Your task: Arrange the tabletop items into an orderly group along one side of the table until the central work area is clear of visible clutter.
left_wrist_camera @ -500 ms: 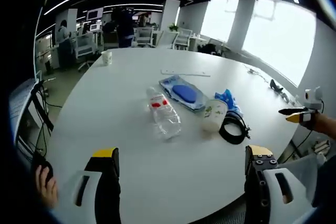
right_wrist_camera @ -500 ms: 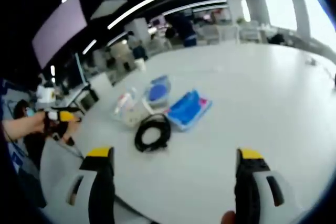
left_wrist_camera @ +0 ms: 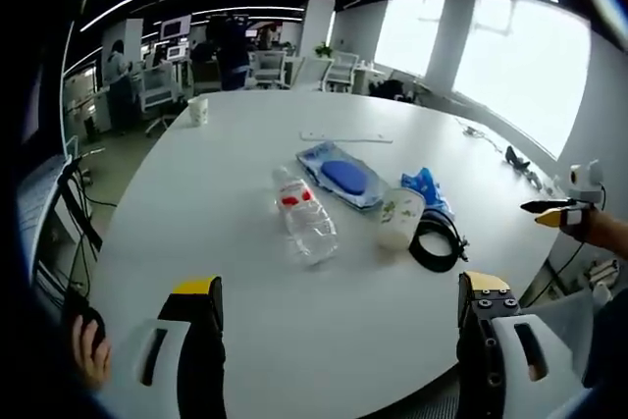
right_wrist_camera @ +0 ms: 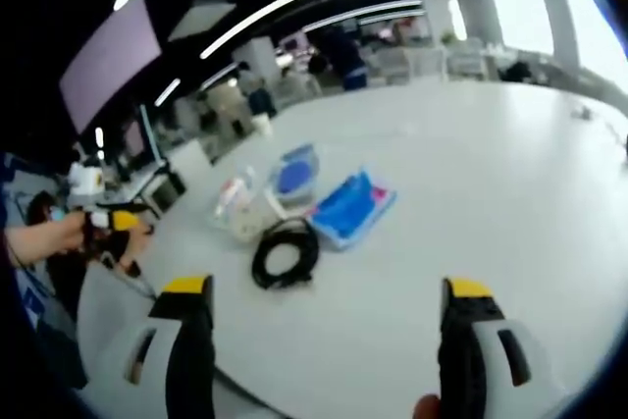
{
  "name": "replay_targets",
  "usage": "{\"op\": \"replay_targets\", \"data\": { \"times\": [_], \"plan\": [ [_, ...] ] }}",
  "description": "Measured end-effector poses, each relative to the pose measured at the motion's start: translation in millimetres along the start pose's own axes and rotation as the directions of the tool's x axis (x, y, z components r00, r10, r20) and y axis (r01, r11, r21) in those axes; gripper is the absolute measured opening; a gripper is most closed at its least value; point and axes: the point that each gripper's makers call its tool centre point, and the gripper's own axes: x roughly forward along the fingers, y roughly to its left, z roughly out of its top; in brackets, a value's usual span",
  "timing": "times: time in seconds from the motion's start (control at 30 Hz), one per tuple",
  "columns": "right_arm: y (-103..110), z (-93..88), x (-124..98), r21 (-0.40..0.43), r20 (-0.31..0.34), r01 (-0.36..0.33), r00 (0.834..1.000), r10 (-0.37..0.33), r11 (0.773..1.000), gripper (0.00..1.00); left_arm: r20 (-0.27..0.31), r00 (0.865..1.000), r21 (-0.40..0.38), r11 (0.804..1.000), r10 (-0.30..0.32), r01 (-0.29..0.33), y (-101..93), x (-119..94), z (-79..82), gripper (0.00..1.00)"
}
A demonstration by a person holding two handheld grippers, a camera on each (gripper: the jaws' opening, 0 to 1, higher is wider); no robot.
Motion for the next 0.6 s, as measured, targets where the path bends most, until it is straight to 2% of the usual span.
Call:
{"op": "replay_targets", "data": {
  "times": [0.27, 0.37, 0.47, 0.53, 0.6],
  "plan": [
    [-5, -7.7, -4, -0.004, -0.019, -0.012, 1.0, 0.012, 1.0, 0.93, -0.006, 1.0, 0.011, 1.0, 0.014, -0.014, -4.1, -4, -1.1, 1.0],
    [-10, -14.3, -4, -0.013, -0.047, -0.016, 0.999, 0.015, 1.0, 0.93, -0.043, 0.999, 0.021, 0.999, 0.032, -0.031, -1.0, -5, -6.6, 1.0],
    [-11, -11.6, -7, -0.009, -0.04, -0.029, 0.999, 0.028, 1.0, 0.93, -0.027, 0.999, 0.028, 0.999, 0.036, -0.036, -4.3, -8, -1.5, 1.0],
    [-10, -9.4, -6, -0.037, -0.03, -0.045, 0.999, 0.044, 0.998, 0.93, -0.008, 0.999, 0.034, 0.999, 0.041, -0.04, -3.1, -7, 1.8, 1.0],
    [-13, -13.9, -3, -0.049, -0.048, -0.047, 0.998, 0.044, 0.998, 0.93, -0.01, 0.998, 0.03, 0.998, 0.057, -0.056, 0.3, -6, -0.1, 1.0]
  ]
}}
